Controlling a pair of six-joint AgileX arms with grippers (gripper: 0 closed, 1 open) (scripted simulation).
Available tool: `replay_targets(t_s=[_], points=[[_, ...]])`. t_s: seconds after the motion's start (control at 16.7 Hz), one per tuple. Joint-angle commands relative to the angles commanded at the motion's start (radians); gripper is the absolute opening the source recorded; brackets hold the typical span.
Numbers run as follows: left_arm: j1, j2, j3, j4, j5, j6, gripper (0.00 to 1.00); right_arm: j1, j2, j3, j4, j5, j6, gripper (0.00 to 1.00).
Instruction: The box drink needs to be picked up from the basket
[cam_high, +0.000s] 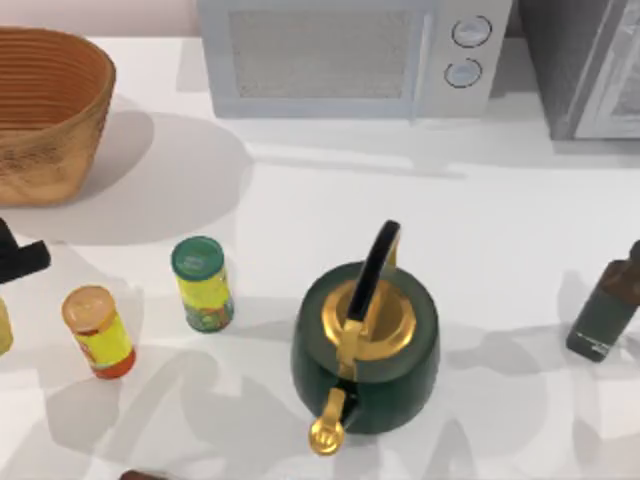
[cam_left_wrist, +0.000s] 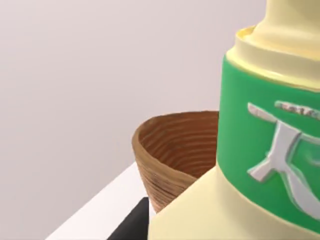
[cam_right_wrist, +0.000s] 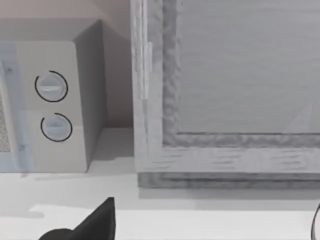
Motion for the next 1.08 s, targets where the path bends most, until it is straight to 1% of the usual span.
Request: replay_targets(t_s=[0.12,0.18,0.3,0.36,0.48,0.78,0.9,1.08], points=[[-0.062,0.100,0.015,0.091,-0.128,0.007,0.00,0.000,0.000,0.000,0.000,0.000,0.000,1.00],[-0.087,0.142,0.021,0.129,-0.178,0.010,0.00,0.000,0.000,0.000,0.000,0.000,0.000,1.00],[-0.126,0.205,0.031,0.186,-0.250,0.014,0.00,0.000,0.000,0.000,0.000,0.000,0.000,1.00],[-0.138,0.223,0.034,0.203,-0.269,0.016,0.00,0.000,0.000,0.000,0.000,0.000,0.000,1.00],[-0.145,0.234,0.036,0.214,-0.281,0.016,0.00,0.000,0.000,0.000,0.000,0.000,0.000,1.00],[-0.133,0.247,0.028,0.226,-0.275,0.018,0.00,0.000,0.000,0.000,0.000,0.000,0.000,1.00],[-0.106,0.304,0.021,0.285,-0.255,0.017,0.00,0.000,0.000,0.000,0.000,0.000,0.000,1.00],[-0.046,0.464,0.010,0.451,-0.196,0.011,0.00,0.000,0.000,0.000,0.000,0.000,0.000,1.00]])
